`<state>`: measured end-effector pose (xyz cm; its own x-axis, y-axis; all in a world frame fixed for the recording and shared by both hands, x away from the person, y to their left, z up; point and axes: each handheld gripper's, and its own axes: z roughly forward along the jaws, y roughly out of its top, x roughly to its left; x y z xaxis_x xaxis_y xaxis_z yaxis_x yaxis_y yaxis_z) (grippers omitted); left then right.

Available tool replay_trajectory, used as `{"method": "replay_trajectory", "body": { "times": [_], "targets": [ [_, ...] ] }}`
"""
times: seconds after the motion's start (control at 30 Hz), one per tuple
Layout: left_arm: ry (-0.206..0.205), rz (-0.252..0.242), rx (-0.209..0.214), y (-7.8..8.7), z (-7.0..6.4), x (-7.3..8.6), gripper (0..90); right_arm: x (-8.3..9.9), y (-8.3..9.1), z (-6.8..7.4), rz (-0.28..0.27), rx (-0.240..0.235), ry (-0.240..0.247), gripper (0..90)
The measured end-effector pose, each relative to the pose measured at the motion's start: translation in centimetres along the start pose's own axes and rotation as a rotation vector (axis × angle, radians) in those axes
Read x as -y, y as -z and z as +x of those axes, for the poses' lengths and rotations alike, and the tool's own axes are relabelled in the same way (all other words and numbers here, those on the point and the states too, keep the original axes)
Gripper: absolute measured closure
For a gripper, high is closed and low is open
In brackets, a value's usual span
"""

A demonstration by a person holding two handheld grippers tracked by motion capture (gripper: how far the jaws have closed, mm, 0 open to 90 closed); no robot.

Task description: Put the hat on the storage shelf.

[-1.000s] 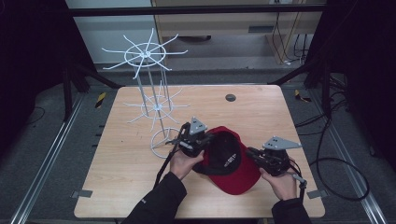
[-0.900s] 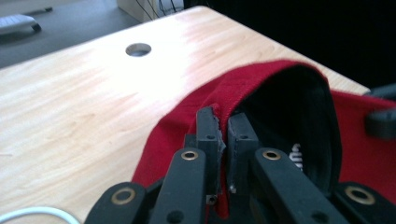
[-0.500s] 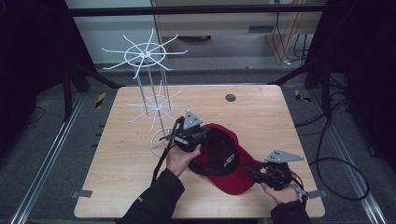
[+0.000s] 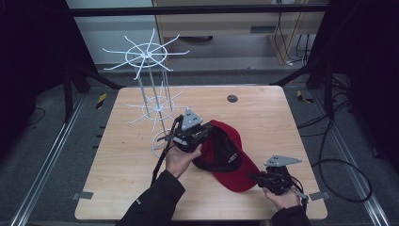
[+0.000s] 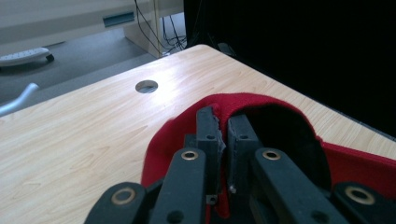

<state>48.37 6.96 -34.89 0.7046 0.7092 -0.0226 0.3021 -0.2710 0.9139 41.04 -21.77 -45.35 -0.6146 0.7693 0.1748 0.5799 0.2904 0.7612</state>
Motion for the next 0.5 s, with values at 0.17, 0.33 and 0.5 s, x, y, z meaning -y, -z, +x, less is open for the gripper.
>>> {"method": "replay_trajectory", "body": {
  "times": [0.17, 0.33, 0.5],
  "targets": [
    [-0.021, -0.01, 0.009, 0.4, -0.6, -0.4, 85.4, -0.7, 0.9, -0.1, -0.027, 0.182, 0.097, 82.7],
    [-0.031, 0.006, 0.016, 0.5, -0.8, 0.2, 85.3, -1.0, 1.0, 0.0, -0.054, 0.304, 0.173, 81.7],
    [-0.023, 0.033, 0.024, 1.0, -0.4, 1.8, 85.3, -0.9, 0.9, 0.1, -0.062, 0.283, 0.162, 79.7]
  ]
}}
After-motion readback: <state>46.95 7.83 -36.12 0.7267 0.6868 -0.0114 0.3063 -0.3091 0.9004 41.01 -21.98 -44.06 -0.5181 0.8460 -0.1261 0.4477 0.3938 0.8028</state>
